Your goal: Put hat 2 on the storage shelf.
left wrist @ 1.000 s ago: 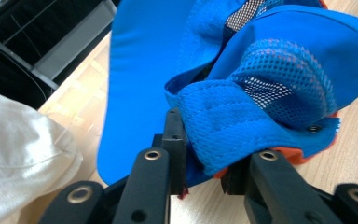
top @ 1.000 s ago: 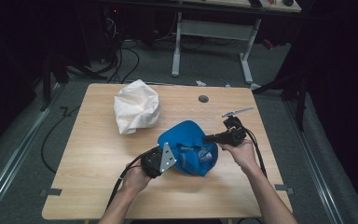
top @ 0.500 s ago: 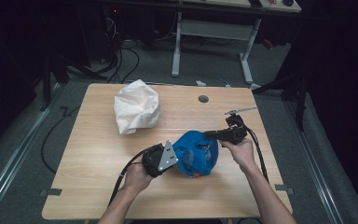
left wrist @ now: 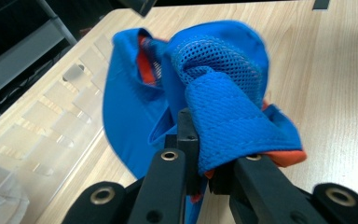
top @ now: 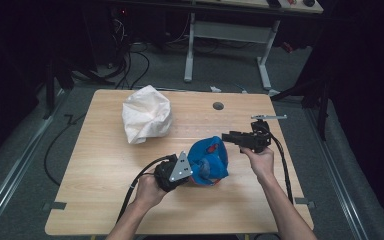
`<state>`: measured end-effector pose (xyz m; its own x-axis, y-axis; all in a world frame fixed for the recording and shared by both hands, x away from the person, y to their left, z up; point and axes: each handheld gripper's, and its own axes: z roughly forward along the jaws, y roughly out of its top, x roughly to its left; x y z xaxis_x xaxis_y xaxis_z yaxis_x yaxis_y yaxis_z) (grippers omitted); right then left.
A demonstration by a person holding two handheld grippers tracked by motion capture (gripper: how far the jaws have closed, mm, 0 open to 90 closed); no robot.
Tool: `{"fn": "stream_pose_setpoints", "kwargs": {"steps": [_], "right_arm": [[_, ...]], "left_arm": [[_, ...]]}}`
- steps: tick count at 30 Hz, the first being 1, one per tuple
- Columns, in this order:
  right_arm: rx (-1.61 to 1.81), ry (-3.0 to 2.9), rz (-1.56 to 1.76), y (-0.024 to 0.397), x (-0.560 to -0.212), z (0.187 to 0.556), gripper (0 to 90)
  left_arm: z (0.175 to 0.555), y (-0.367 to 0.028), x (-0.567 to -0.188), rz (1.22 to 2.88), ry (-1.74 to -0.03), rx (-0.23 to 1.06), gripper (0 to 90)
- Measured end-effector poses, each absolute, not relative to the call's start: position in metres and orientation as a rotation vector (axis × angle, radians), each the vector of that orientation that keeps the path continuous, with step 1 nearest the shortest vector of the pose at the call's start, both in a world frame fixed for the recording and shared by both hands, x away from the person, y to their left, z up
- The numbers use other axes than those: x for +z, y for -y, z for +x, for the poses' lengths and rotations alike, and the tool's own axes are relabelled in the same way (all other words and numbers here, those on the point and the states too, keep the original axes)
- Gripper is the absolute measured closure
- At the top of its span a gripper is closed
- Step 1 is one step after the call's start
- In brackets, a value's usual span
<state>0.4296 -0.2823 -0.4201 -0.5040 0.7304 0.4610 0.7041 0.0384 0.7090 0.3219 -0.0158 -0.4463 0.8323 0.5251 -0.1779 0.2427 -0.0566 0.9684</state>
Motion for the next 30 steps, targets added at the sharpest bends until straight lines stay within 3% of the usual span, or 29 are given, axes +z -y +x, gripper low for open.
{"fn": "stream_pose_setpoints", "kwargs": {"steps": [8,22,30], "right_arm": [[1.319,-2.205,1.464,0.282,-0.422,0.422,43.5],[0.970,-2.183,1.444,0.290,-0.501,0.385,40.6],[0.873,-2.130,1.380,0.285,-0.530,0.370,30.9]], "left_arm": [[0.332,0.005,-0.437,1.559,-0.688,0.233,86.0],[0.368,-0.005,-0.418,1.445,-0.841,0.161,85.9],[0.389,-0.001,-0.401,1.401,-0.871,0.143,85.9]]}}
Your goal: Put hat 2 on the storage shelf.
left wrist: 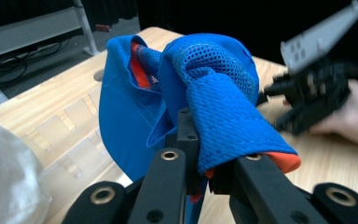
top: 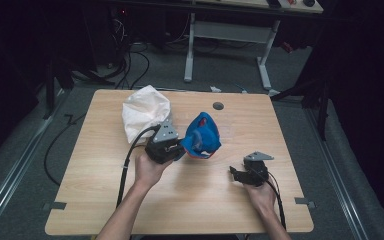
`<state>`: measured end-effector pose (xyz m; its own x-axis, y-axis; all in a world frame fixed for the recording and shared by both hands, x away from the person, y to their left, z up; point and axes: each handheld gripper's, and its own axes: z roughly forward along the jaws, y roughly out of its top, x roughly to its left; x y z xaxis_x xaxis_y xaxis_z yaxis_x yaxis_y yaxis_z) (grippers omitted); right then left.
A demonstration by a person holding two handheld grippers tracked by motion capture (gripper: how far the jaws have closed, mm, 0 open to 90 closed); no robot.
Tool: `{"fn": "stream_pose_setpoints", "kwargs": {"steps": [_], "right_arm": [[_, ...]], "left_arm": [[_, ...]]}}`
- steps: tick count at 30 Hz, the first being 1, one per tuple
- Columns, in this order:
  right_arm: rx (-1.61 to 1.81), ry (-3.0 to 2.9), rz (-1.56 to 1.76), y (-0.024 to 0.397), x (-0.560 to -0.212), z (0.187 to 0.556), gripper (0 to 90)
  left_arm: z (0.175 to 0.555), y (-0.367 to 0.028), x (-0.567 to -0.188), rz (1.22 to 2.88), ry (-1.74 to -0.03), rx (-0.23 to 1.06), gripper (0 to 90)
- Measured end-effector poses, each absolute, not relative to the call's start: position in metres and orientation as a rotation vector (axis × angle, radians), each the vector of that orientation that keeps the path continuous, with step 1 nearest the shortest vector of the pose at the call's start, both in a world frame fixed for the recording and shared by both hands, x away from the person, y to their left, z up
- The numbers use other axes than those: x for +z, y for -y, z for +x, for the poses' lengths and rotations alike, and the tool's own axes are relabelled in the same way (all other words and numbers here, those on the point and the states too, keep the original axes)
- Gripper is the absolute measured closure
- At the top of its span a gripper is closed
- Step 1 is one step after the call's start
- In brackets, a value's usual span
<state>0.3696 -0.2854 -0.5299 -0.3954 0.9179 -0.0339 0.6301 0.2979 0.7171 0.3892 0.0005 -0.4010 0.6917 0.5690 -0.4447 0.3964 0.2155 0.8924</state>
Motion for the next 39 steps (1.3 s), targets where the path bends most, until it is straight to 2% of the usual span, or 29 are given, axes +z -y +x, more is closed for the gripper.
{"fn": "stream_pose_setpoints", "kwargs": {"steps": [15,39], "right_arm": [[0.884,-2.123,1.394,0.283,-0.531,0.367,29.8],[0.886,-2.128,1.385,0.282,-0.531,0.366,29.8]], "left_arm": [[0.438,0.004,-0.368,1.226,-0.957,0.145,85.9],[0.489,0.017,-0.390,1.070,-1.047,0.193,85.8]]}}
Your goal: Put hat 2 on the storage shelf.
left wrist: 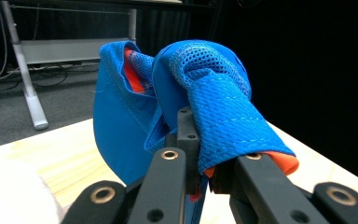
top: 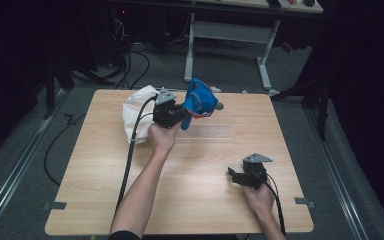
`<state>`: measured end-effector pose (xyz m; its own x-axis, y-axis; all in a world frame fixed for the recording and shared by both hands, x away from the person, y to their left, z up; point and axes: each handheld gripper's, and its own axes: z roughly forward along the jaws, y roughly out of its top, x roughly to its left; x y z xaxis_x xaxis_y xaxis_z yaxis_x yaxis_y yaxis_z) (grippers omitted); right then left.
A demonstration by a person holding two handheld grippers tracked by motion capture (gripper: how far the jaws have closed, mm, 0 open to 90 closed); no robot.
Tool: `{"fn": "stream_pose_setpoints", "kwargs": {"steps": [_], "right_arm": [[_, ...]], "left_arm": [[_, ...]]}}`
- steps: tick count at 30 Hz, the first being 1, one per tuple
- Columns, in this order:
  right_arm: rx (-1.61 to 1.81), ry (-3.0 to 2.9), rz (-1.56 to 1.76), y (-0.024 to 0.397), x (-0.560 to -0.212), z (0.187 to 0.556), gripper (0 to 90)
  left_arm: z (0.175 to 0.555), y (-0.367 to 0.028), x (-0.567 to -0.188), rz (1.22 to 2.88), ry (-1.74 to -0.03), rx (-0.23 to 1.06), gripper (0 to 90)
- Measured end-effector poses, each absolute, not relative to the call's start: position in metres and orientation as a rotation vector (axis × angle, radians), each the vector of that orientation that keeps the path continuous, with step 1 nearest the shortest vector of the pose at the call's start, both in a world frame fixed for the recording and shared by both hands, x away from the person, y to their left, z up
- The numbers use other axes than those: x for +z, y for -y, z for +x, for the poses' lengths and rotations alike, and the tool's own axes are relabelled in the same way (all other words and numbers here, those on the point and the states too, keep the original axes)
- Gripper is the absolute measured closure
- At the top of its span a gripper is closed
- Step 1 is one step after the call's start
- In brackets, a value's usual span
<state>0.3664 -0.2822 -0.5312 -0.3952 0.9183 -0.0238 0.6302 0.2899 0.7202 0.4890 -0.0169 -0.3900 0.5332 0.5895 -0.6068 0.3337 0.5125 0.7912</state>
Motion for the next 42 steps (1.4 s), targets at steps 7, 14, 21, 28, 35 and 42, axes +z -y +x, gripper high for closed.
{"fn": "stream_pose_setpoints", "kwargs": {"steps": [7,14,21,28,35,42], "right_arm": [[0.885,-2.130,1.382,0.282,-0.531,0.366,29.9],[0.888,-2.133,1.381,0.281,-0.531,0.366,29.9],[0.888,-2.135,1.378,0.281,-0.531,0.365,29.9],[0.888,-2.134,1.379,0.280,-0.531,0.365,29.9],[0.888,-2.136,1.373,0.280,-0.531,0.365,29.9],[0.889,-2.136,1.375,0.280,-0.531,0.365,29.9]], "left_arm": [[0.494,0.015,-0.398,1.051,-1.072,0.209,85.8],[0.499,0.011,-0.406,1.027,-1.095,0.205,85.7],[0.500,0.008,-0.416,1.015,-1.120,0.229,85.4],[0.498,0.005,-0.427,1.052,-1.173,0.278,84.4],[0.497,0.004,-0.434,1.074,-1.235,0.300,82.5],[0.495,0.000,-0.438,1.084,-1.277,0.321,79.6]]}}
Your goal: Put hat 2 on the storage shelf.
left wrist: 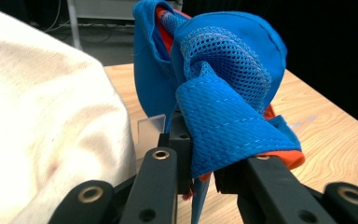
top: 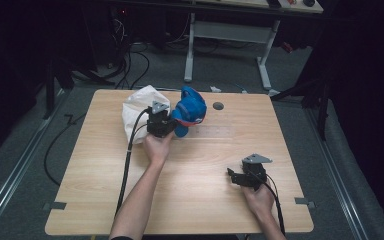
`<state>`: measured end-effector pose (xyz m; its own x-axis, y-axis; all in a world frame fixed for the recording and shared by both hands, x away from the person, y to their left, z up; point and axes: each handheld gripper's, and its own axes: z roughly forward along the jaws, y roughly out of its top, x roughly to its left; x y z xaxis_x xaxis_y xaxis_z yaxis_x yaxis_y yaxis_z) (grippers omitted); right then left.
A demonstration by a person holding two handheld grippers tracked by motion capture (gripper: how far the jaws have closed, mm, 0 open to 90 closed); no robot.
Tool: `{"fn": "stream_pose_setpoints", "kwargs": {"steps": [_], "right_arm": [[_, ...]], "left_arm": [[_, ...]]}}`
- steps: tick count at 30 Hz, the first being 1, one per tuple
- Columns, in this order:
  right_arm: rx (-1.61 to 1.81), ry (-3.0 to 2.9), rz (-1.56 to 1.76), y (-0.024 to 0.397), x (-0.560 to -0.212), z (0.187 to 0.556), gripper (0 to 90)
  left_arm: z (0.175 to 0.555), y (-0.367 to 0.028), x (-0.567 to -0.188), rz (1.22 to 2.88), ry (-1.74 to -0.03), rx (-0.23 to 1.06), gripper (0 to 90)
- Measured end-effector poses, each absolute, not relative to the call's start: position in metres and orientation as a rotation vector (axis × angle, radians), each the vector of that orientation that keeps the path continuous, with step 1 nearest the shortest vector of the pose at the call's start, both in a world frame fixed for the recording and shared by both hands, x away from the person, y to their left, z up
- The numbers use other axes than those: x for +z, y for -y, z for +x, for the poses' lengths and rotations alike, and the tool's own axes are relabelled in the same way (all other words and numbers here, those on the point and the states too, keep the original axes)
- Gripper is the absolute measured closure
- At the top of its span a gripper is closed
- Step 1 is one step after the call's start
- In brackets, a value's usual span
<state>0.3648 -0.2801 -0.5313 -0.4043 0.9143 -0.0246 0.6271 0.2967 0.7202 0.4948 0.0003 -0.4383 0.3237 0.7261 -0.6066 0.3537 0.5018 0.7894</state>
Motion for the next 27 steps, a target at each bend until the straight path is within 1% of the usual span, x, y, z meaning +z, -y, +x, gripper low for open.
{"fn": "stream_pose_setpoints", "kwargs": {"steps": [4,10,17,20,27], "right_arm": [[0.889,-2.136,1.380,0.280,-0.531,0.365,29.9],[0.890,-2.135,1.383,0.280,-0.531,0.364,29.9],[0.890,-2.135,1.383,0.280,-0.531,0.364,29.9],[0.890,-2.135,1.383,0.280,-0.531,0.364,29.9],[0.890,-2.135,1.382,0.280,-0.531,0.365,29.9]], "left_arm": [[0.494,-0.003,-0.440,1.095,-1.293,0.353,73.7],[0.492,-0.005,-0.440,1.100,-1.306,0.362,66.1],[0.488,-0.004,-0.439,1.135,-1.306,0.374,54.9],[0.485,-0.004,-0.440,1.143,-1.306,0.374,51.4],[0.479,-0.004,-0.441,1.157,-1.294,0.390,47.9]]}}
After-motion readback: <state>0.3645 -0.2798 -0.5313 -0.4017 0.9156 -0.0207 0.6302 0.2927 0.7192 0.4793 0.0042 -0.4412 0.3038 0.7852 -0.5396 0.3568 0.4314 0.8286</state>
